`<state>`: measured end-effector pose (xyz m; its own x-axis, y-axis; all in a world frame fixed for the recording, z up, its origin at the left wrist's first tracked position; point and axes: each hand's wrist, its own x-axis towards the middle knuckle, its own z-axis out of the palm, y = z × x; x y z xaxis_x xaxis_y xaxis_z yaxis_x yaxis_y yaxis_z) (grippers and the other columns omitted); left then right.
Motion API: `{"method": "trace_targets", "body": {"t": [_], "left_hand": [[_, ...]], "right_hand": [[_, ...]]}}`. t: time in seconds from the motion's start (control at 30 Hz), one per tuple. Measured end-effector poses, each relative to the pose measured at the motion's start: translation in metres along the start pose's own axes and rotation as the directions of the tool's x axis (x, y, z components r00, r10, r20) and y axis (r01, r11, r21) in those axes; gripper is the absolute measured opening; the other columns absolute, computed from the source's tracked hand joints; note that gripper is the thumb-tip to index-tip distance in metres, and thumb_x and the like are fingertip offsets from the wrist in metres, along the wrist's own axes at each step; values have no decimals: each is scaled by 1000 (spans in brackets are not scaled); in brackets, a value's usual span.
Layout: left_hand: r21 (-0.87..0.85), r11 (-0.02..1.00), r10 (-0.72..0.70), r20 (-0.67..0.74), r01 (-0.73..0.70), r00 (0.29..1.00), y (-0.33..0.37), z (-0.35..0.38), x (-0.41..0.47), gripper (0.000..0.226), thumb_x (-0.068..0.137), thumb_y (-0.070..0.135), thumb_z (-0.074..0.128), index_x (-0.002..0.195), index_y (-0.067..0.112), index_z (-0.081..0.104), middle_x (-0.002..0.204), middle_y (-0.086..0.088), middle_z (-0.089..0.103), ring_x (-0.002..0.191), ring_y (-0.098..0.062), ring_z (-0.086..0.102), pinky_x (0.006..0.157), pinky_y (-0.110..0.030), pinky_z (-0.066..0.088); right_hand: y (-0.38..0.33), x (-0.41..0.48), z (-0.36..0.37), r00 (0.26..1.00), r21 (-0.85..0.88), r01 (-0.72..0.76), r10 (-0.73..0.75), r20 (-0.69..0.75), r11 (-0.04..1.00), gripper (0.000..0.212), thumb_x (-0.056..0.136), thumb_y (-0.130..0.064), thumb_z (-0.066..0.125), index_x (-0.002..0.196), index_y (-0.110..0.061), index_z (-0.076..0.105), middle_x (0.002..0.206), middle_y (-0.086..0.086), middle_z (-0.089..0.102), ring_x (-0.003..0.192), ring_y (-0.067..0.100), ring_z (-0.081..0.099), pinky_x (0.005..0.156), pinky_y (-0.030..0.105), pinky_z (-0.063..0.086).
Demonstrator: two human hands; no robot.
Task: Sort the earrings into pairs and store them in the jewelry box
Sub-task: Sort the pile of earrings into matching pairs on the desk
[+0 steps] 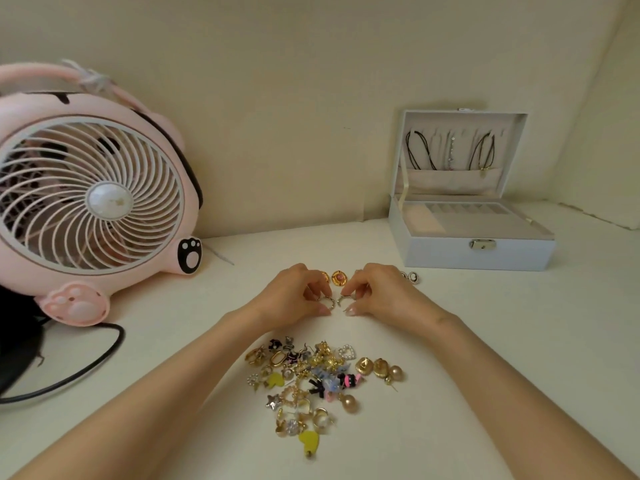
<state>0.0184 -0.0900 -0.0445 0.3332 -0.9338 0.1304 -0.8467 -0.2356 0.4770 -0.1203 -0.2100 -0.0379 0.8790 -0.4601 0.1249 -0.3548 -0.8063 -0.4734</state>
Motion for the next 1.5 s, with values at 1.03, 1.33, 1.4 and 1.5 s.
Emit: {"method": "trace_targets", "body": {"t": [1.03,1.33,1.4,1.5], "left_hand": [[-342,937,-39,-296,-68,954,9,-28,-69,4,87,19,62,86,21,66,78,8,67,66,-5,62,66,-16,47],[-79,991,120,212,-106,970,18,-29,-79,15,72,38,75,80,32,64,75,11,56,73,-5,48,69,-24,42],[1,990,139,243,-144,960,20,-25,-79,14,75,40,73,84,34,63,78,13,54,80,-4,47,73,-24,42],[71,982,152,258,-176,954,20,-23,-80,10,79,39,68,84,36,60,79,17,50,83,0,45,73,-18,39]], "right_hand": [[-47,-32,-2,911,196,154,-216,350,968,8,75,-17,75,76,-25,71,74,-9,58,61,-1,47,67,25,44],[-41,-31,-20,946,491,17,-173,274,871,12,76,4,71,79,-5,65,53,-3,62,51,15,62,49,24,51],[-38,-30,-19,947,525,-7,-163,277,851,12,76,5,71,79,-4,63,56,-1,63,54,22,66,51,27,54],[-35,-29,-19,948,566,2,-181,260,824,9,77,6,69,80,0,63,60,0,65,60,25,68,54,28,56]]}}
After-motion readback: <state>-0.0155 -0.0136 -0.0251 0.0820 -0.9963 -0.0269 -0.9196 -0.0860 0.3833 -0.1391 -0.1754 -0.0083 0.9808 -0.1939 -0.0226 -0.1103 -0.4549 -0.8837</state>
